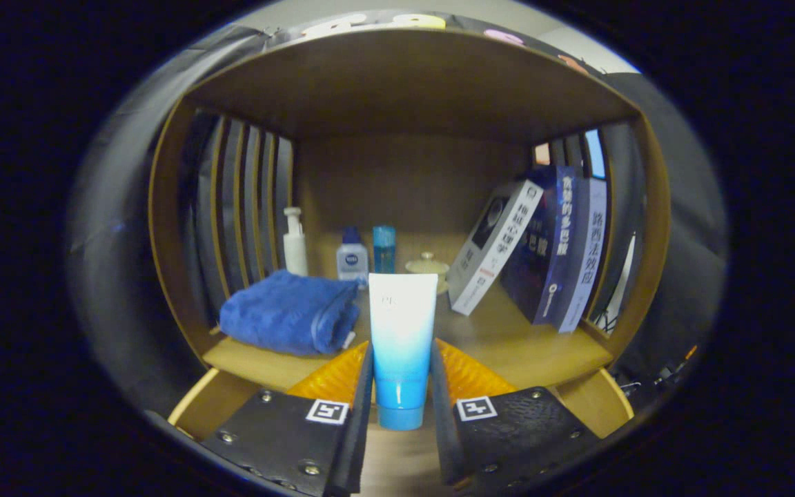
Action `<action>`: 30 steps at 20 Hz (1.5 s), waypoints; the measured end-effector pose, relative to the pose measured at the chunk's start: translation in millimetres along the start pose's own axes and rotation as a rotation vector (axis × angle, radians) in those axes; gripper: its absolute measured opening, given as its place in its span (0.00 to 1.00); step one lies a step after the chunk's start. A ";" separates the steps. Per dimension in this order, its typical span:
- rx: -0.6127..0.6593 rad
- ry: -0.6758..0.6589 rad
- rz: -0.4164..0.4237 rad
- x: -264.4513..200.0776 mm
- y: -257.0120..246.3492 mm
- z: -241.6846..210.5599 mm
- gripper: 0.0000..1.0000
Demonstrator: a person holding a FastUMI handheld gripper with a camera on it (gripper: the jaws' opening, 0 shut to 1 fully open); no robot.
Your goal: Pull open the drawer, take out the items inside it, and place them on the countertop above the cabinet.
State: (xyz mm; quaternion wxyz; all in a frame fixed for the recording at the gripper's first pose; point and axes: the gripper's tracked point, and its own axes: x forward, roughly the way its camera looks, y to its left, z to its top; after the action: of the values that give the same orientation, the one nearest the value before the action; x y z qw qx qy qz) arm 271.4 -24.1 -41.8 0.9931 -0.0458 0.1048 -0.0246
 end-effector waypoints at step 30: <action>-0.006 0.140 -0.088 85.9 -14.1 -25.7 0.55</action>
State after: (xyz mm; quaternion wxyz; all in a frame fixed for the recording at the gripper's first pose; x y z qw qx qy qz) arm 349.3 -45.3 -83.2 0.9812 -0.0517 0.1720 -0.0712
